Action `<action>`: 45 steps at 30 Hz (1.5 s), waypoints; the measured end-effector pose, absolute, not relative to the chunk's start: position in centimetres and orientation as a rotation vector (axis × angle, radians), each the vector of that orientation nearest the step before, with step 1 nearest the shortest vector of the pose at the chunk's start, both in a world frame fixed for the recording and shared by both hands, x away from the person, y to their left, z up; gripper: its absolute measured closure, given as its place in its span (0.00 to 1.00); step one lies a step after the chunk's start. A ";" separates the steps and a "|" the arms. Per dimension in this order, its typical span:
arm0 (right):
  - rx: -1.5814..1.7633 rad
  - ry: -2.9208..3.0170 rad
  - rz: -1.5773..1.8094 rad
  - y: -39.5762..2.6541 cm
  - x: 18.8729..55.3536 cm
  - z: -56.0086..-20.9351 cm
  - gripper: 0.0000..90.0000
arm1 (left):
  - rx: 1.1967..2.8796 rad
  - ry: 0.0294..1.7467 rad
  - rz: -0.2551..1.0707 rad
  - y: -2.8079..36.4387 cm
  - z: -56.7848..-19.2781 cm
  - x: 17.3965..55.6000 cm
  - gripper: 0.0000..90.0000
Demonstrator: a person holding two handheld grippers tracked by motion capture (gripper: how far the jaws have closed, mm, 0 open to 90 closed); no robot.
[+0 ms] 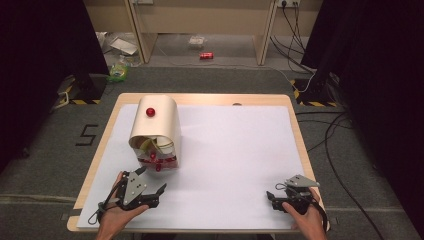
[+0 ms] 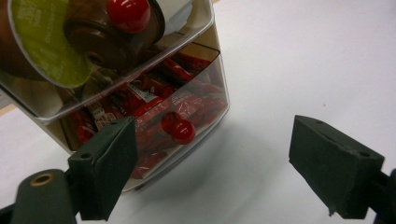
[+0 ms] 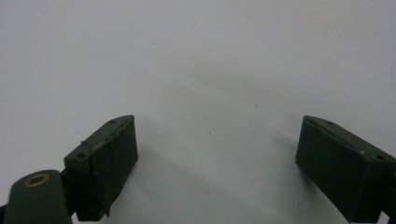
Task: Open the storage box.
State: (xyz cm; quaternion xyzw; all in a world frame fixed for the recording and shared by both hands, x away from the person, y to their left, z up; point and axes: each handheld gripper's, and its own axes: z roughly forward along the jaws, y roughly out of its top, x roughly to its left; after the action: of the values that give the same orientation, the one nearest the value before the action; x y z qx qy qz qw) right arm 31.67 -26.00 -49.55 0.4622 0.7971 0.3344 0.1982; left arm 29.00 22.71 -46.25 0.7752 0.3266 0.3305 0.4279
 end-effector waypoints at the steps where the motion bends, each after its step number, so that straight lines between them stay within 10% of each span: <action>1: 1.295 2.230 0.936 -26.0 31.7 -49.5 0.15 | 1.936 0.811 0.827 22.7 -46.2 29.1 0.17; 45: 1.295 2.231 0.937 -26.0 31.7 -49.5 0.14 | 2.226 0.611 1.074 20.2 -46.5 31.1 0.16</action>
State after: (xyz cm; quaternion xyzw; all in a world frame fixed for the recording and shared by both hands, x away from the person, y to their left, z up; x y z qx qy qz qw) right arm 31.67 -25.99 -49.54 0.4626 0.7969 0.3347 0.1975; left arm 31.11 20.16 -46.53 0.8359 0.2293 0.4032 0.2936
